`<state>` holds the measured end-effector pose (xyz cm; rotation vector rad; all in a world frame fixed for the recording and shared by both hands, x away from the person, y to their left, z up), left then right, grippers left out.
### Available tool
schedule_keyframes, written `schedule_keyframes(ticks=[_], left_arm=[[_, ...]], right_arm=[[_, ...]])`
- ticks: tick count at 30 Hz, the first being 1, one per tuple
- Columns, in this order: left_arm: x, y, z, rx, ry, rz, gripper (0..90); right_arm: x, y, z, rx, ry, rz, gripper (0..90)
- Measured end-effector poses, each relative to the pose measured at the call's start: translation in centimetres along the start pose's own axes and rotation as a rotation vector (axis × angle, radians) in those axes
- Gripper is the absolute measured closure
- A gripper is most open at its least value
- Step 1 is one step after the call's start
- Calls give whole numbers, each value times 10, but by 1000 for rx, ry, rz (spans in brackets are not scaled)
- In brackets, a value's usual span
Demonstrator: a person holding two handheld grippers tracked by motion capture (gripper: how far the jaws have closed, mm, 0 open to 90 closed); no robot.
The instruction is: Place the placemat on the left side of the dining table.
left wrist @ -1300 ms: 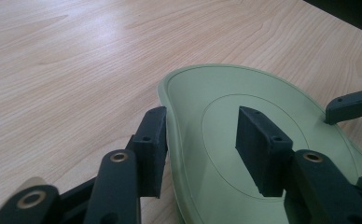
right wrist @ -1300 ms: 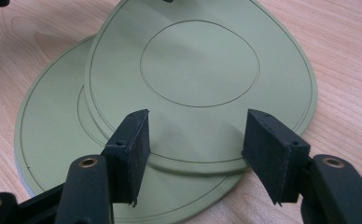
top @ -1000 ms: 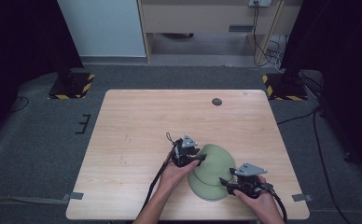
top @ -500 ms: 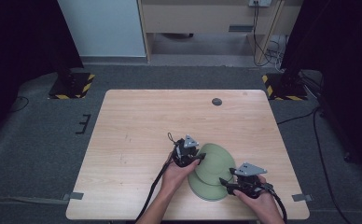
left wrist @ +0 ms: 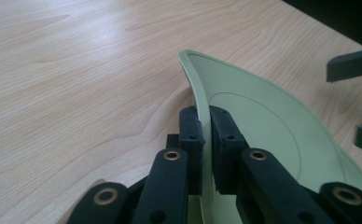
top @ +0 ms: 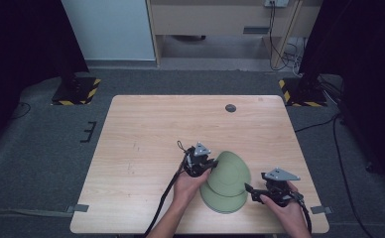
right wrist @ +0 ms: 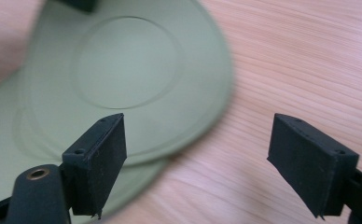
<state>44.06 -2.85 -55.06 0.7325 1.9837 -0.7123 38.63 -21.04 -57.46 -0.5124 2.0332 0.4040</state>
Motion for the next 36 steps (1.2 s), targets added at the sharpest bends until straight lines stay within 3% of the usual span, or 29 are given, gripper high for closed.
schedule_keyframes(ticks=[1,13,24,30,36], left_arm=[[-1,-1,-1,2,0,5,851],[-29,-19,-14,35,-35,58,854],[-52,-34,-26,52,-70,100,855],[-63,-34,-31,52,-81,119,856],[-73,-25,-36,30,-90,123,857]], right_arm=[[2,-7,-1,22,5,17,189],[5,-28,-3,88,6,58,179],[7,-36,-1,112,7,80,178],[7,-37,0,116,5,85,178],[7,-38,1,119,3,85,179]])
Point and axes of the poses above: each handheld gripper's, and its own axes: z roughly forward along the jaws, x roughly out of its underside, y roughly to its left, the point moved 9 cm from there along z, roughly forward along the jaws, and after that the axes turned 9 degrees about -y, right-handed, at the moved point
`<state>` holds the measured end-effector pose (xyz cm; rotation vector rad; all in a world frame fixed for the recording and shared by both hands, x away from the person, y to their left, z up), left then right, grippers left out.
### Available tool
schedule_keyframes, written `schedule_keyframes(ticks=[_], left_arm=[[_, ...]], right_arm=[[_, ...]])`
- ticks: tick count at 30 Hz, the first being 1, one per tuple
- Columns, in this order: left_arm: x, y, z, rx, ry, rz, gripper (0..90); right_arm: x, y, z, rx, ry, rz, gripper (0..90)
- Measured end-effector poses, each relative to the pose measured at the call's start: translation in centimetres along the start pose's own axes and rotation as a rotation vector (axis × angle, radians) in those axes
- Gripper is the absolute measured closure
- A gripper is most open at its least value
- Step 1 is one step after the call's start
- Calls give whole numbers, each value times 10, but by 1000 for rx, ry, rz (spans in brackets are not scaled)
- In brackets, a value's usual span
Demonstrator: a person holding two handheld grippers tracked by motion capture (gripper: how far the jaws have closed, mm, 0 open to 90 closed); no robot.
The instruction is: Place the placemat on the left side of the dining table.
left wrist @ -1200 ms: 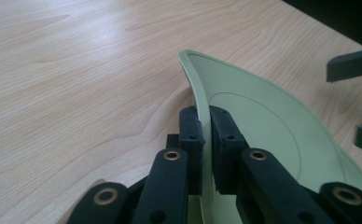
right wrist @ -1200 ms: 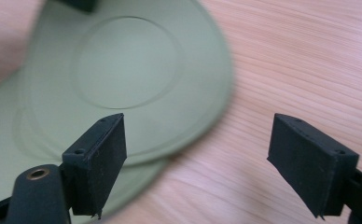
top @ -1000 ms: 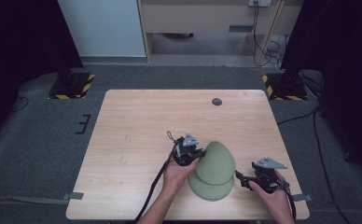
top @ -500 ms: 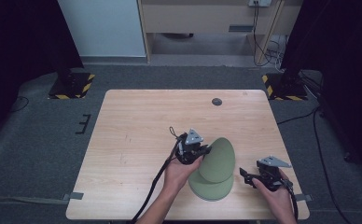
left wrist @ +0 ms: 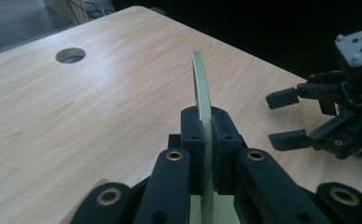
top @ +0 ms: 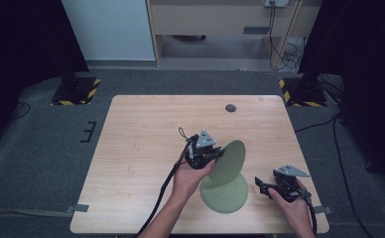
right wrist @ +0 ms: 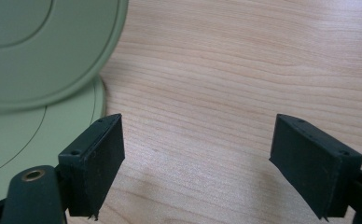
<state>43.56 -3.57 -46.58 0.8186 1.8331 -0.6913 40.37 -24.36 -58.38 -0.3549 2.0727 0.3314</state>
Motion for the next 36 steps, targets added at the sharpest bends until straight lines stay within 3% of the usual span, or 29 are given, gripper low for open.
schedule_keyframes(ticks=[9,14,28,36], left_arm=[[-10,21,-2,-53,-2,14,857],[-14,32,-3,-72,-10,-2,858],[-23,46,-4,-104,-26,-12,857],[-25,60,-9,-132,-29,-26,858]], right_arm=[[0,-1,2,4,-2,5,179],[0,-2,3,6,0,3,177],[2,-4,8,14,14,0,157],[3,-11,11,50,21,15,153]])
Point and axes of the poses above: each handheld gripper's, and its own axes: z roughly forward along the jaws, x roughly out of its underside, y roughly to its left, the point moved 9 cm from there along z, roughly forward along the jaws, and after that the axes turned 9 degrees about -y, right-handed, at the moved point
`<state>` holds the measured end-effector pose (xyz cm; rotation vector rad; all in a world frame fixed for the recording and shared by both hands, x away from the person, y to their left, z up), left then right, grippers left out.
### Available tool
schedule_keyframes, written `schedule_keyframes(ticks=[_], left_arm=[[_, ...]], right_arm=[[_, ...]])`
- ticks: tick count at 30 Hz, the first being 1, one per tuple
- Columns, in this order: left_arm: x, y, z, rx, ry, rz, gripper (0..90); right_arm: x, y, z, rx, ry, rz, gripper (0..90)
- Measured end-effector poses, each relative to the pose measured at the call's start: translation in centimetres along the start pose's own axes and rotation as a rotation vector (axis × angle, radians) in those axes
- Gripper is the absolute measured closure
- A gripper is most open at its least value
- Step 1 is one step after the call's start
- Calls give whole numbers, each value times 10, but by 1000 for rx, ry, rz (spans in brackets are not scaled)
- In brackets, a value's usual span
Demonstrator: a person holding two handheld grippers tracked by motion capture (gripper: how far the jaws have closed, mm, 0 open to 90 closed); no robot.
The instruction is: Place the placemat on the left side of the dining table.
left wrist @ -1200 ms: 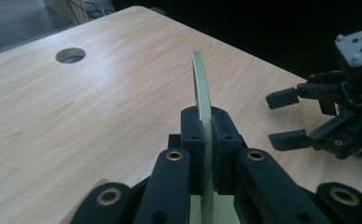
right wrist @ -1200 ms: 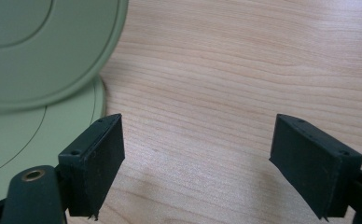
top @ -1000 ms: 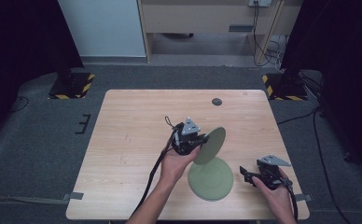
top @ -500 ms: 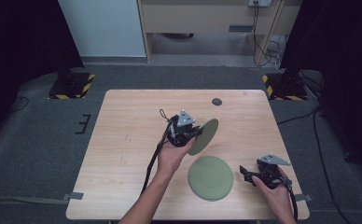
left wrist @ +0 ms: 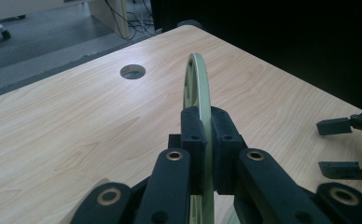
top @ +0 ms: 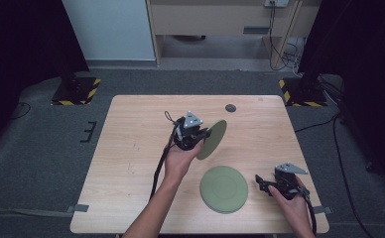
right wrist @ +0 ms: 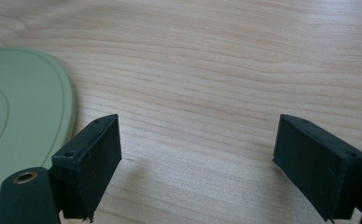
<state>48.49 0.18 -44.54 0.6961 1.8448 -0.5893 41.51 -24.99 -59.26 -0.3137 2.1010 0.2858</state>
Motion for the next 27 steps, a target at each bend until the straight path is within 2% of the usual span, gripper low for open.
schedule_keyframes(ticks=[7,13,19,27], left_arm=[[-5,15,-6,-35,-5,-2,858],[-11,27,-15,-64,-18,-12,858],[-14,38,-22,-82,-34,-33,858],[-14,48,-27,-102,-33,-36,857]], right_arm=[[1,1,2,-4,9,-7,144],[2,-1,3,8,24,19,134],[2,-1,4,16,25,22,122],[2,-1,5,15,27,18,115]])
Point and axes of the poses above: each handheld gripper's, and its own axes: z roughly forward along the jaws, x roughly out of its underside, y roughly to its left, the point moved 9 cm from there along z, roughly forward along the jaws, and after that the axes turned 9 degrees about -y, right-handed, at the moved point
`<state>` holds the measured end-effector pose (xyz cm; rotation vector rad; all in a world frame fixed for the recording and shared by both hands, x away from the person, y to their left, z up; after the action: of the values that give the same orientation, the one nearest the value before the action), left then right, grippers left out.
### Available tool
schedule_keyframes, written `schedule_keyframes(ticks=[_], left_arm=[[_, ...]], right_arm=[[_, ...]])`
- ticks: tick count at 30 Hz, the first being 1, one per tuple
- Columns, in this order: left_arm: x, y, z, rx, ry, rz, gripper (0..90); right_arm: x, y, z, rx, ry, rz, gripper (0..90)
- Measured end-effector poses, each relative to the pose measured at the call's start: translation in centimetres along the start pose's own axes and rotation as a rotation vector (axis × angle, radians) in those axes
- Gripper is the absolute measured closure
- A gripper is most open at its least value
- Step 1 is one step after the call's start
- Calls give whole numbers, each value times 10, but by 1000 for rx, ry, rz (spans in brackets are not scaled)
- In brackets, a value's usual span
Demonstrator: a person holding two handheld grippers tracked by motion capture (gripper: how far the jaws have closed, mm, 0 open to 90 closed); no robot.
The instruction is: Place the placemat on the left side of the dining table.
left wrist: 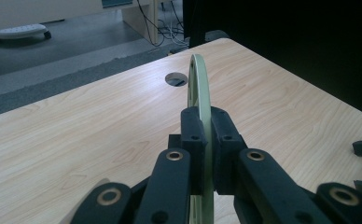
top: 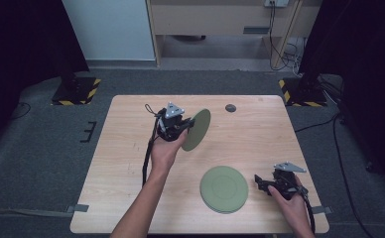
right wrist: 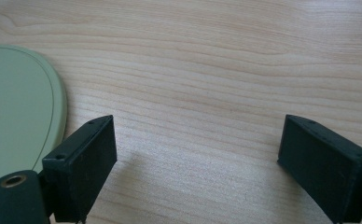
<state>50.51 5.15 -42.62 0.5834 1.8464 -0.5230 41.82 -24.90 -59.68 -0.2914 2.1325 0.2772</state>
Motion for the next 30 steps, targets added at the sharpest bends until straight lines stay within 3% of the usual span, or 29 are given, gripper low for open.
schedule_keyframes(ticks=[10,30], left_arm=[[-6,16,-12,-41,-5,1,857],[-5,48,-35,-93,-20,-43,857]], right_arm=[[1,1,0,3,6,-11,108],[2,5,3,15,27,-49,79]])
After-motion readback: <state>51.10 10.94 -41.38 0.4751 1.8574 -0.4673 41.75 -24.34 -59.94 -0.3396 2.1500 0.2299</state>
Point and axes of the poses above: each handheld gripper's, and its own axes: z roughly forward along the jaws, x roughly out of its underside, y roughly to its left, the point moved 9 cm from there along z, roughly forward along the jaws, and after that the axes turned 9 degrees about -y, right-handed, at the moved point
